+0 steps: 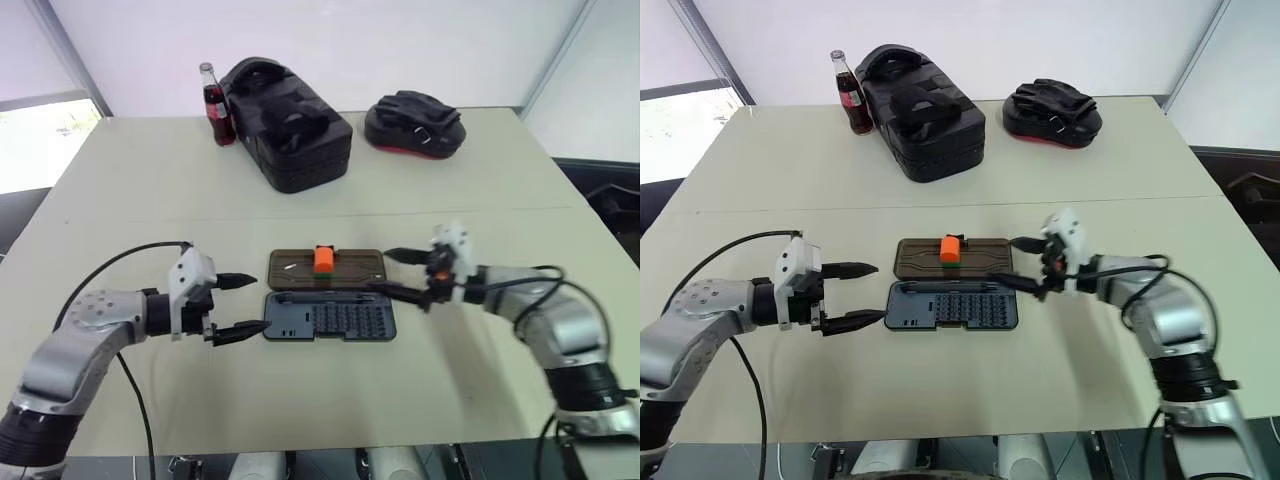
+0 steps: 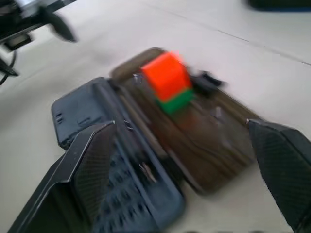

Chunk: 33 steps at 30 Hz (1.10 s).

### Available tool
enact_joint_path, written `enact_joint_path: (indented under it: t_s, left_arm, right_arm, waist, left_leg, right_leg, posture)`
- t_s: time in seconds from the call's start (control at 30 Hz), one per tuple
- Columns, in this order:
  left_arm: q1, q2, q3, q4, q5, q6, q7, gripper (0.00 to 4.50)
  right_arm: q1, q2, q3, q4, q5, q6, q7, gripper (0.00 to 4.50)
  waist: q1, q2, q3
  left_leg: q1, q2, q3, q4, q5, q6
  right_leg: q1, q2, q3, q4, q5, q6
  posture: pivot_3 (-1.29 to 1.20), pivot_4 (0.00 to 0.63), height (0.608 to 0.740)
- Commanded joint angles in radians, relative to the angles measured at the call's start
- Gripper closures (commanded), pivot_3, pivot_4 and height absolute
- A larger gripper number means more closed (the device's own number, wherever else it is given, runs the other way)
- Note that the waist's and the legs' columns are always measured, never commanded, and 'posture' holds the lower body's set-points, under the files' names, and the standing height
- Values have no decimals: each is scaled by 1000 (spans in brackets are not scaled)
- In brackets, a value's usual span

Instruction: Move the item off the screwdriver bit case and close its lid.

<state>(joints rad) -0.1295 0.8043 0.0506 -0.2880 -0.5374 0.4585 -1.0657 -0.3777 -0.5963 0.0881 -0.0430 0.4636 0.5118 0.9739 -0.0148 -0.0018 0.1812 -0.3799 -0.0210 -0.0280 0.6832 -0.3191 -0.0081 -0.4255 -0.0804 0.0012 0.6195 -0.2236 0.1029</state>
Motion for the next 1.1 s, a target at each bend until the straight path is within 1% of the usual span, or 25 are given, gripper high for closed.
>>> enact_joint_path:
  t_s: [0.03,0.2,0.3,0.47,0.63,0.77,0.83,0.87,1.0,1.03,1.1]
  left_arm:
    - [-27,5,28,13,-2,-10,-2,0]
    - [-21,9,88,-3,-40,37,33,0]
    - [12,13,114,-37,-52,54,45,0]
    - [67,9,147,-89,-66,71,73,0]
    - [95,-10,155,-124,-70,80,110,0]
    - [106,-15,159,-135,-70,78,132,0]
    - [112,-19,162,-136,-68,76,143,0]
    - [113,-20,162,-135,-67,74,147,0]
    - [116,-22,160,-138,-65,69,159,0]
    - [114,-22,158,-134,-64,66,159,0]
    - [108,-23,153,-123,-59,61,160,0]
  right_arm:
    - [-74,39,34,113,-62,-118,46,62]
    - [-165,123,74,311,-136,-258,87,62]
    - [-215,164,80,421,-167,-315,103,62]
    - [-266,217,89,506,-183,-350,139,62]
    - [-334,286,88,638,-226,-410,123,62]
    - [-364,322,78,680,-231,-420,130,62]
    - [-364,328,77,688,-234,-426,135,583]
    - [-363,328,78,689,-237,-429,139,985]
    - [-353,324,76,683,-244,-426,153,2968]
    - [-352,322,76,681,-246,-423,154,3238]
    - [-351,318,77,678,-254,-424,151,3197]
  waist:
    - [0,0,0]
    - [-1,0,0]
    - [-2,0,0]
    - [-3,0,0]
    - [-4,0,0]
    - [-5,0,0]
    - [-5,0,0]
    - [-5,0,0]
    - [-4,1,0]
    - [-4,1,0]
    - [-5,1,0]
  left_leg:
    - [0,0,0,0,0,0]
    - [0,0,0,0,0,0]
    - [0,0,0,0,0,0]
    - [0,0,0,0,0,-1]
    - [0,0,-1,0,1,-1]
    - [1,0,-1,0,1,-2]
    - [1,0,-1,0,1,-2]
    - [1,0,-1,0,1,-2]
    - [1,0,-1,0,1,-2]
    - [1,0,-1,0,1,-2]
    - [1,0,-1,0,1,-2]
  right_leg:
    - [0,0,0,0,0,0]
    - [0,-1,0,0,0,0]
    - [0,-1,0,1,0,0]
    - [-1,-1,0,1,0,0]
    - [-1,-1,0,1,0,0]
    - [-1,-1,0,3,0,0]
    - [-1,-1,0,3,0,0]
    - [-1,-1,0,3,0,0]
    - [-1,-2,1,3,0,0]
    - [-1,-1,1,3,0,0]
    - [-1,-1,1,3,0,0]
  posture:
    - [0,150,740]
    - [0,150,740]
    - [0,150,740]
    - [0,150,740]
    - [0,150,740]
    - [0,150,740]
    - [0,150,740]
    - [0,150,740]
    - [0,150,740]
    - [0,150,740]
    - [0,150,740]
